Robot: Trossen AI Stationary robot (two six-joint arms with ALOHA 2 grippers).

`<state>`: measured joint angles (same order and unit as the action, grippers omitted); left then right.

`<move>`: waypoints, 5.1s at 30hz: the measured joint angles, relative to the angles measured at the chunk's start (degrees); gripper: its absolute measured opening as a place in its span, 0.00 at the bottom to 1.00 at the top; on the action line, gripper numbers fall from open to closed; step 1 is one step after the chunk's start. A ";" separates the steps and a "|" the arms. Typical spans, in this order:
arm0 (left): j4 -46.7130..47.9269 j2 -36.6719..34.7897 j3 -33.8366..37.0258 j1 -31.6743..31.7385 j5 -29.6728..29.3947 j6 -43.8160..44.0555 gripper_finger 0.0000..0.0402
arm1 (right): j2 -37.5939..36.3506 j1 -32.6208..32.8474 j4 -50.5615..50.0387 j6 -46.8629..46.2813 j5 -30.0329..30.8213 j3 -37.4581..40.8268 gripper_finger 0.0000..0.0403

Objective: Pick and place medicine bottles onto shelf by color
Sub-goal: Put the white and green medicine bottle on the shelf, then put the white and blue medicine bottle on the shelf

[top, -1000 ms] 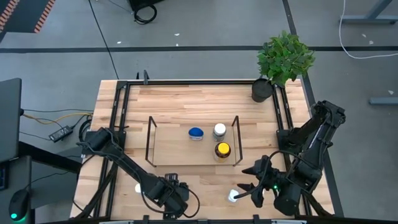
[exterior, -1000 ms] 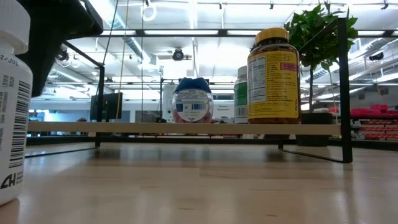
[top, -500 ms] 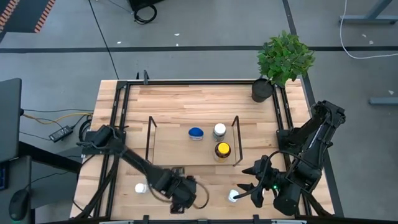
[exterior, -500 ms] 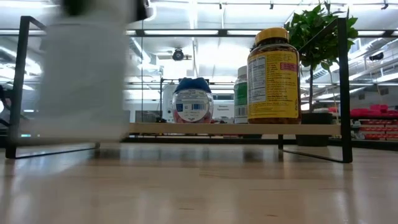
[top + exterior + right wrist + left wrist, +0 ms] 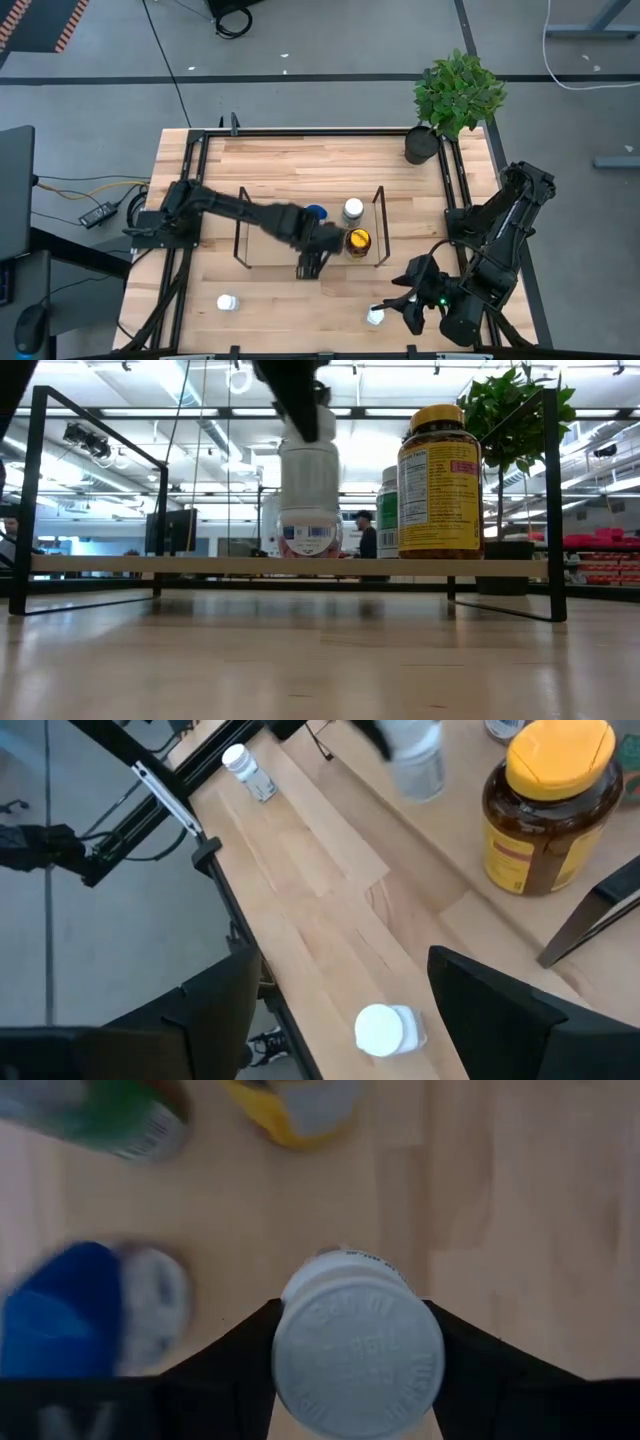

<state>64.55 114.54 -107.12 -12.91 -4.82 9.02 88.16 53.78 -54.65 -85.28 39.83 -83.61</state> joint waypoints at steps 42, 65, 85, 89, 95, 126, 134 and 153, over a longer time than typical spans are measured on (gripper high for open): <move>-0.80 3.76 -0.28 2.05 1.27 -6.32 0.68 | -0.04 -1.64 -0.06 -0.35 0.62 0.00 0.73; 12.50 -9.09 -0.30 -9.26 2.06 12.50 0.81 | -0.04 -1.64 -0.04 1.08 0.62 0.00 0.73; 19.78 -9.22 -0.28 -43.71 -0.54 61.63 0.81 | -0.02 -1.46 0.39 7.41 0.65 0.00 0.73; 22.17 -9.51 3.69 -47.43 -2.43 68.28 0.78 | -0.02 -1.53 0.39 7.53 1.73 0.00 0.73; 7.31 -14.43 18.97 -48.57 0.65 71.19 0.71 | 0.00 -1.50 0.42 7.36 2.13 0.00 0.73; -6.97 -31.21 42.10 -43.68 -4.48 65.53 0.03 | 0.00 -1.53 2.50 4.46 2.17 0.00 0.73; -9.00 -27.20 42.09 -42.88 -4.23 62.24 0.01 | 0.00 -1.53 2.47 4.49 2.17 0.00 0.73; -26.60 -25.84 49.52 -39.95 3.15 62.15 0.00 | 0.00 -1.46 2.51 2.80 0.00 0.02 0.73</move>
<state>37.95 88.71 -57.59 -52.86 -1.67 71.17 88.16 52.31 -52.14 -82.48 39.83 -83.59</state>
